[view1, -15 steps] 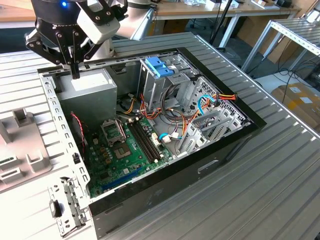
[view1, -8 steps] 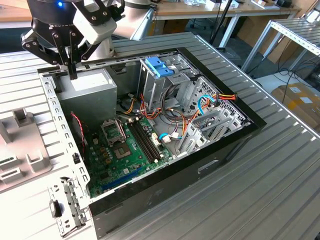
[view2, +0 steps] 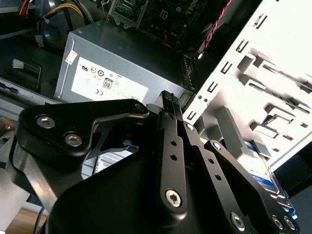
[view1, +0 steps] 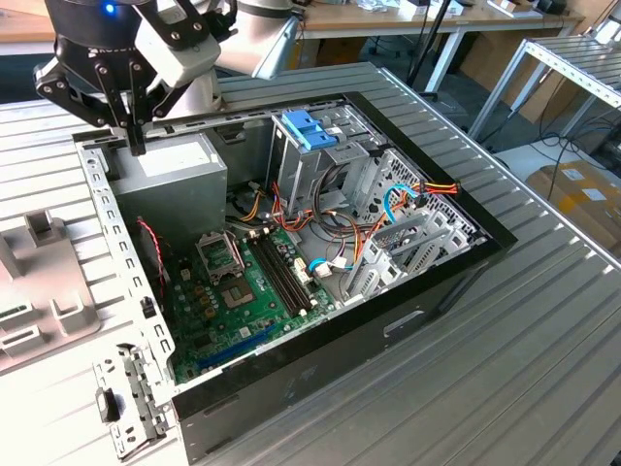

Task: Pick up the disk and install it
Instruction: 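Reach for the disk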

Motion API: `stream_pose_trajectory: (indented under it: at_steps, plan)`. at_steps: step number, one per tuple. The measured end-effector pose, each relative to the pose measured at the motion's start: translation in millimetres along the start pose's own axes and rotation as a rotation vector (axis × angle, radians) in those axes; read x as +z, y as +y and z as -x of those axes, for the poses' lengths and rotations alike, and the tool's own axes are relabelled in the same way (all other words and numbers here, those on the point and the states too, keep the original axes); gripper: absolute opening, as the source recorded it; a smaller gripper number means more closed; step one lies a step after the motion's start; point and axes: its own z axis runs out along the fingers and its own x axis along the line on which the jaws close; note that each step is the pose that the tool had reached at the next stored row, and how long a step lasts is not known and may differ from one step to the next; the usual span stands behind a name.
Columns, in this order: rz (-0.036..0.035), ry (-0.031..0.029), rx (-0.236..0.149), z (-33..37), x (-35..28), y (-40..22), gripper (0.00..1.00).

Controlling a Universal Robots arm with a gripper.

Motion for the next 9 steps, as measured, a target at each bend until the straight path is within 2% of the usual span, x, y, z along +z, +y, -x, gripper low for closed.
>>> stream_pose_trajectory:
  at_steps: [9]
  plan:
    - [0.0000, 0.0000, 0.000, -6.2, -0.2, -0.5, 0.11]
